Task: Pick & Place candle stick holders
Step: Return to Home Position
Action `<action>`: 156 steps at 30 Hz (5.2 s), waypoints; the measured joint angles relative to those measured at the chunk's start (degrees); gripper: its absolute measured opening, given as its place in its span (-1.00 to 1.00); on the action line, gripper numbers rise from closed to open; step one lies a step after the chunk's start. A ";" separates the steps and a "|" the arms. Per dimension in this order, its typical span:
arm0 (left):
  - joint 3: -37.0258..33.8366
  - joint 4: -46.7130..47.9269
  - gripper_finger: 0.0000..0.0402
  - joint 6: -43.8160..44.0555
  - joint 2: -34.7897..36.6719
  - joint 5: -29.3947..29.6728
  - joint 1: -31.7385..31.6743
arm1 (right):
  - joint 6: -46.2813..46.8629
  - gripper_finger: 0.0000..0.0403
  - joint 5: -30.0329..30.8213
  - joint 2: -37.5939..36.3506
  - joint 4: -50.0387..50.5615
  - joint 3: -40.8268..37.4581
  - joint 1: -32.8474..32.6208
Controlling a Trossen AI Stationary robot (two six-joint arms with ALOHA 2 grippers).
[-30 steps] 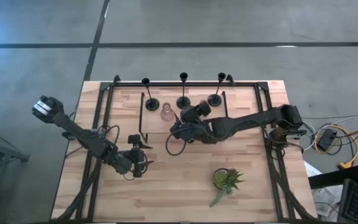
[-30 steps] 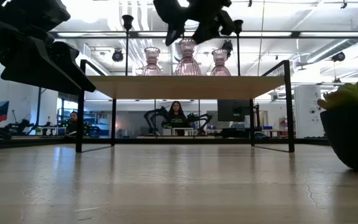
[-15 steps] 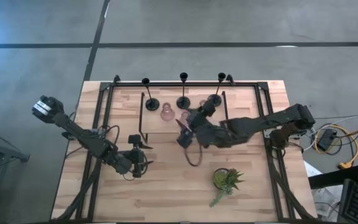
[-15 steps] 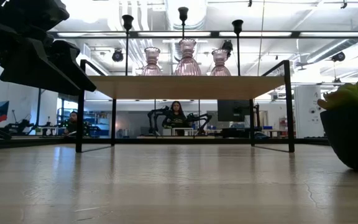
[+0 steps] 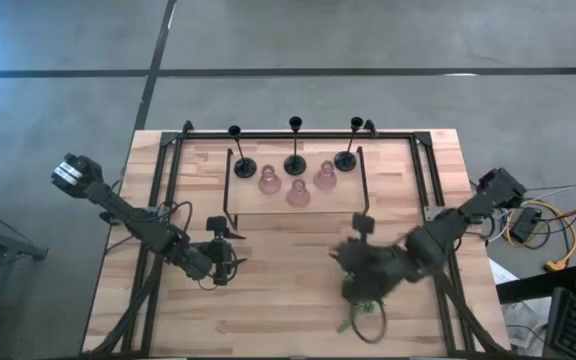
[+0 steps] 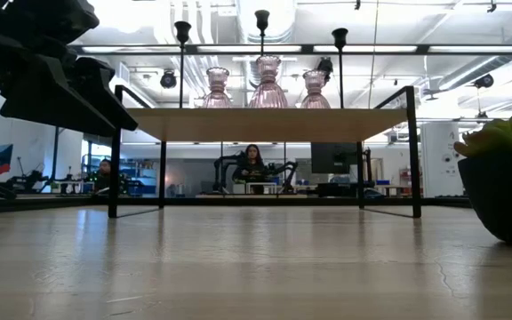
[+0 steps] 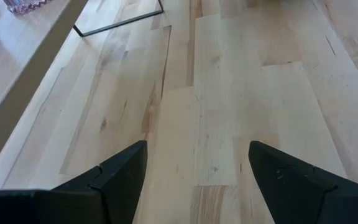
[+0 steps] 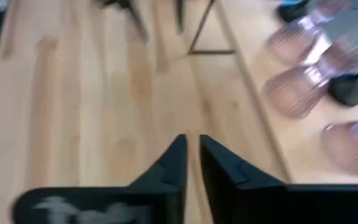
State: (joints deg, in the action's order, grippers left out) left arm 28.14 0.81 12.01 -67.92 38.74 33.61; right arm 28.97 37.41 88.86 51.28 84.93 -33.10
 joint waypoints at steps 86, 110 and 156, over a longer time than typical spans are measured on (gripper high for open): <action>0.20 -0.32 0.42 -6.45 0.04 3.34 -0.11 | -26.56 -0.96 -25.62 -87.32 -47.39 -82.28 19.38; 0.37 -0.38 0.42 0.28 0.09 2.21 -0.07 | -17.14 -0.96 -25.84 -87.24 -47.20 -82.15 19.38; -19.50 -1.93 0.42 -22.62 62.45 -20.99 -20.66 | -17.16 -0.96 -25.77 -87.15 -47.20 -82.15 19.38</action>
State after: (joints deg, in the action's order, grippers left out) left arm 8.64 -1.12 -10.61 -5.47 17.75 12.95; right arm 11.81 11.64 1.72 4.08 2.79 -13.72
